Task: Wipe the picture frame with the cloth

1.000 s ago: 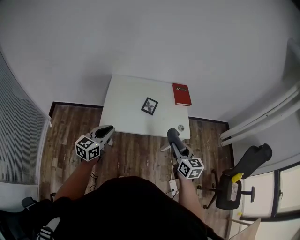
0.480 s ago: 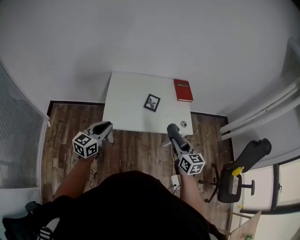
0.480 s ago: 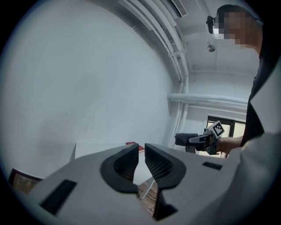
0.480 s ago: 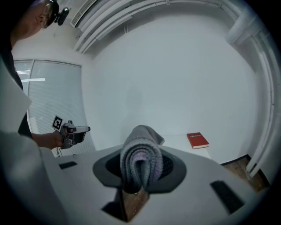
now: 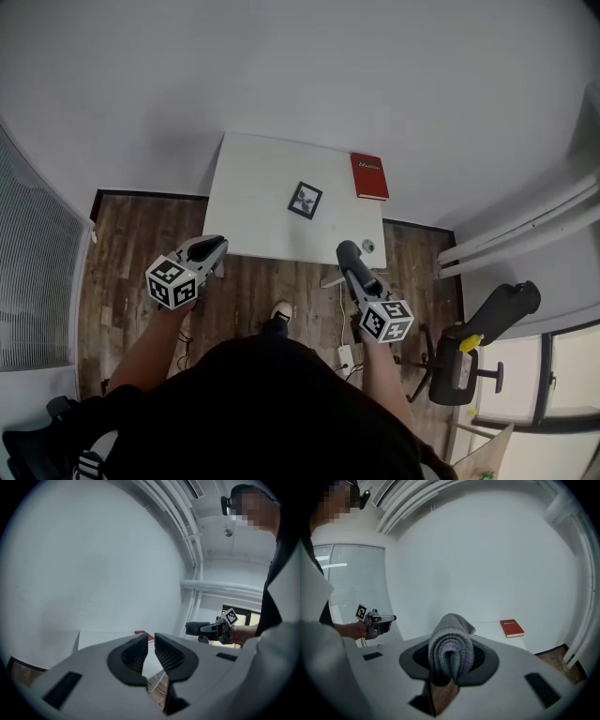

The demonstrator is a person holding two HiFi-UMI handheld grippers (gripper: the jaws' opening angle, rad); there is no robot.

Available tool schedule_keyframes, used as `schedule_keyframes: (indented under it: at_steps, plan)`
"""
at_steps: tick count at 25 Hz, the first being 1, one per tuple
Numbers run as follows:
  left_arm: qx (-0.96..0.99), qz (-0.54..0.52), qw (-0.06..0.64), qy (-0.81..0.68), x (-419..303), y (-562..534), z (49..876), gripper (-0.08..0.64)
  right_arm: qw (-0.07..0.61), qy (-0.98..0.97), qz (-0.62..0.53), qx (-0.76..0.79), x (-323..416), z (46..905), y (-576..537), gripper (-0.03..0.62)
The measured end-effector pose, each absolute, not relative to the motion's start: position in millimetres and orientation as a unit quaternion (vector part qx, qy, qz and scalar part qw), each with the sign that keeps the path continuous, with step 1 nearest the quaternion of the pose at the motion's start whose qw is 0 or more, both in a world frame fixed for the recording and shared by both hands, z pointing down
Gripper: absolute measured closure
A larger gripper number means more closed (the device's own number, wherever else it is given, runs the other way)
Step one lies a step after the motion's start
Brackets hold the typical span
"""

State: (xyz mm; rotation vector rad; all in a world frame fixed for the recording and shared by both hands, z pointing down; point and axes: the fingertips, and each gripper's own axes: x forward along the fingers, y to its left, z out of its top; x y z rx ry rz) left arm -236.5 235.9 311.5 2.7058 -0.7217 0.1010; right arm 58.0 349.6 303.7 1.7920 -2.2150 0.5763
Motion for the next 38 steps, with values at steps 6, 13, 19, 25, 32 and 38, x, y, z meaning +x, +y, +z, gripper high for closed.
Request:
schedule_keyframes:
  at_steps: [6,13,19,25,32,38]
  plan:
    - [0.947,0.044,0.169,-0.272,-225.8,210.2,314.9,0.509,0.109,-0.767,0.206,0.598,75.0,314.7,310.0,0.491]
    - [0.941,0.053,0.162,-0.291,-197.6,167.4,310.6,0.509,0.098,-0.774,0.216,0.587,110.7,326.1,251.9,0.491]
    - [0.935,0.068,0.16,-0.309,-167.1,140.0,313.9,0.511,0.095,-0.781,0.226,0.574,140.3,337.8,213.8,0.491]
    - [0.931,0.079,0.159,-0.318,-143.0,122.0,311.0,0.509,0.087,-0.781,0.236,0.571,174.0,344.1,182.8,0.491]
    - [0.922,0.084,0.163,-0.34,-124.6,103.2,311.3,0.51,0.083,-0.786,0.245,0.561,202.1,351.0,157.1,0.491]
    - [0.922,0.088,0.163,-0.341,-92.0,91.0,316.6,0.509,0.085,-0.791,0.252,0.552,225.4,362.9,143.0,0.491]
